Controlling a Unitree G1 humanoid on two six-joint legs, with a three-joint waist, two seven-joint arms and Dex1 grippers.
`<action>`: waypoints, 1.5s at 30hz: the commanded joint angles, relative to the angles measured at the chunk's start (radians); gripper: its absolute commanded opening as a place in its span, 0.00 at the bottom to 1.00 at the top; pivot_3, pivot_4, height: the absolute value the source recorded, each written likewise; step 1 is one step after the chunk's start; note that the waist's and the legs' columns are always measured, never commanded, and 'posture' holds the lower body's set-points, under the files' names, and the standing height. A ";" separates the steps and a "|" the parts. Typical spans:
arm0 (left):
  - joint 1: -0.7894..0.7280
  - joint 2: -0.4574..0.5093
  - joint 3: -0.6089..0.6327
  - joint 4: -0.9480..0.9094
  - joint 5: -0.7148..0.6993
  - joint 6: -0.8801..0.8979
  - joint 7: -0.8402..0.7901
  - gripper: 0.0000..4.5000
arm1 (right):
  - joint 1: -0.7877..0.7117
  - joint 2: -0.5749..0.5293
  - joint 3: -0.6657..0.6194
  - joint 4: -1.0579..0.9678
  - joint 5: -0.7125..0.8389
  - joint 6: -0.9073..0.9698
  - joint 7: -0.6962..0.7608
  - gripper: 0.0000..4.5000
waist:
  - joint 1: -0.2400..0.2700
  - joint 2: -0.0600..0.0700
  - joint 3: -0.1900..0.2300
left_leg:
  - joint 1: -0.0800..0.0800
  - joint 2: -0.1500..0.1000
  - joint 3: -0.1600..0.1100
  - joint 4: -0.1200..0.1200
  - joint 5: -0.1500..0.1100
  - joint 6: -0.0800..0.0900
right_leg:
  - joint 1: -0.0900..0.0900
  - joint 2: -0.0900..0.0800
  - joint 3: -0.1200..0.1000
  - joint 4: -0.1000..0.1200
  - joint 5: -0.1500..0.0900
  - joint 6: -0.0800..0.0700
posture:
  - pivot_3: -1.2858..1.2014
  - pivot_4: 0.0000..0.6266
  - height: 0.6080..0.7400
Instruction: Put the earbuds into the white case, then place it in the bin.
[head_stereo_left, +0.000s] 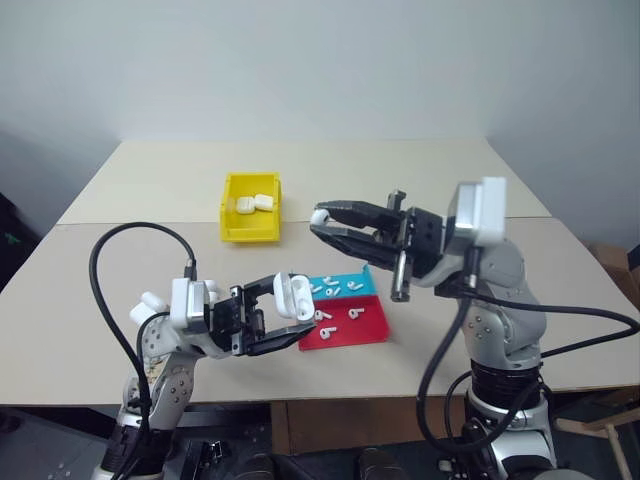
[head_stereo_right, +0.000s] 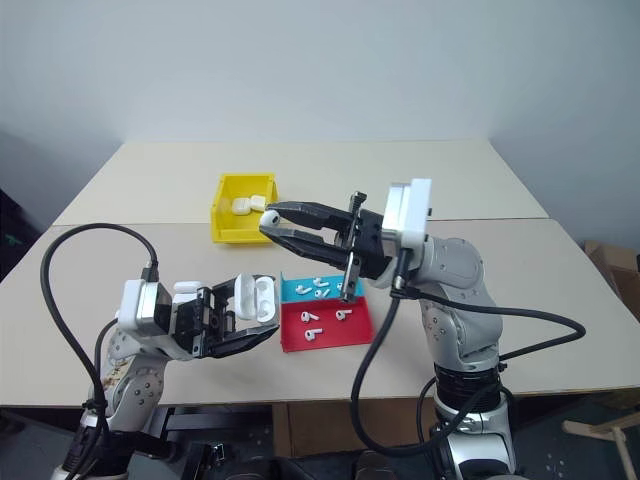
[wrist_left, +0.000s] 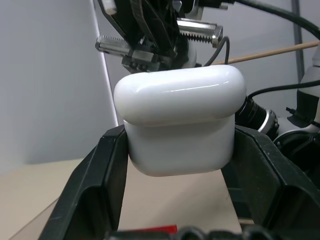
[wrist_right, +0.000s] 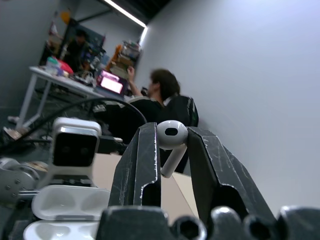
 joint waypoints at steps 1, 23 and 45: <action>-0.017 -0.011 -0.001 -0.020 -0.009 0.006 -0.012 0.63 | 0.011 0.014 0.028 0.027 0.027 -0.089 0.019 0.14 | -0.002 0.000 0.000 | 0.001 0.000 0.000 0.000 0.000 0.000 | 0.001 0.000 0.000 0.000 0.000 0.000 | 0.52 0.24 1.00; -0.005 -0.013 0.004 -0.055 -0.004 0.009 -0.015 0.63 | 0.036 -0.061 0.184 0.177 -0.028 -0.276 0.135 0.14 | 0.000 0.000 0.000 | 0.000 0.000 0.000 0.000 0.000 0.000 | 0.000 0.000 0.000 0.000 0.000 0.000 | 0.52 0.24 1.00; -0.028 -0.039 0.001 -0.022 0.019 -0.010 -0.023 0.63 | 0.041 -0.113 0.213 0.216 -0.067 -0.352 0.151 0.43 | 0.000 0.000 0.000 | 0.000 0.000 0.000 0.000 0.000 0.000 | 0.000 0.000 0.000 0.000 0.000 0.000 | 0.52 0.24 1.00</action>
